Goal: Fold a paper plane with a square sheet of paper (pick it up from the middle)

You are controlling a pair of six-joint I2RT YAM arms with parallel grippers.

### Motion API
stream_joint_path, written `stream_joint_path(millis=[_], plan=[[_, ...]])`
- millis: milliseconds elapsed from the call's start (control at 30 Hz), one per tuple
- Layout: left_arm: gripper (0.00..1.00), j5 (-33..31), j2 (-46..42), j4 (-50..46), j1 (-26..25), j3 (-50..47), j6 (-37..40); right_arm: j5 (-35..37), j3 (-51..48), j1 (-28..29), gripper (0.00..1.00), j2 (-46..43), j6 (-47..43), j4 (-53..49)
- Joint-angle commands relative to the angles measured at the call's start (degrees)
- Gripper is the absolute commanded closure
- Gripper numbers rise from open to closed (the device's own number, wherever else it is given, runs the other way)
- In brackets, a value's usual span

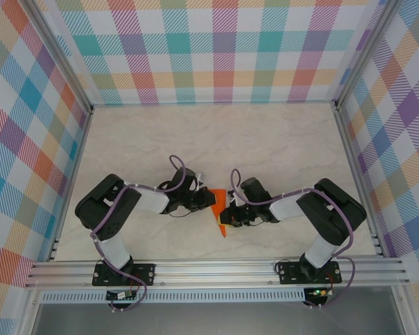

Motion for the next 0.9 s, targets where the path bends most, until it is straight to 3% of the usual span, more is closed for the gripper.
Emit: stream_joint_path(millis=[0, 600, 867], plan=[[0.89, -2.5, 1.1, -2.0, 1.6, 2.1, 2.6, 4.0, -2.6, 0.0, 0.92, 2.9, -1.0, -7.5], [0.87, 3.5, 7.2, -8.9, 9.4, 12.7, 9.2, 2.2, -3.0, 0.0, 0.93, 4.4, -3.5, -8.9], [0.86, 3.5, 5.9, -17.9, 13.8, 18.0, 13.6, 2.1, -1.2, 0.0, 0.92, 4.4, -4.6, -10.5]])
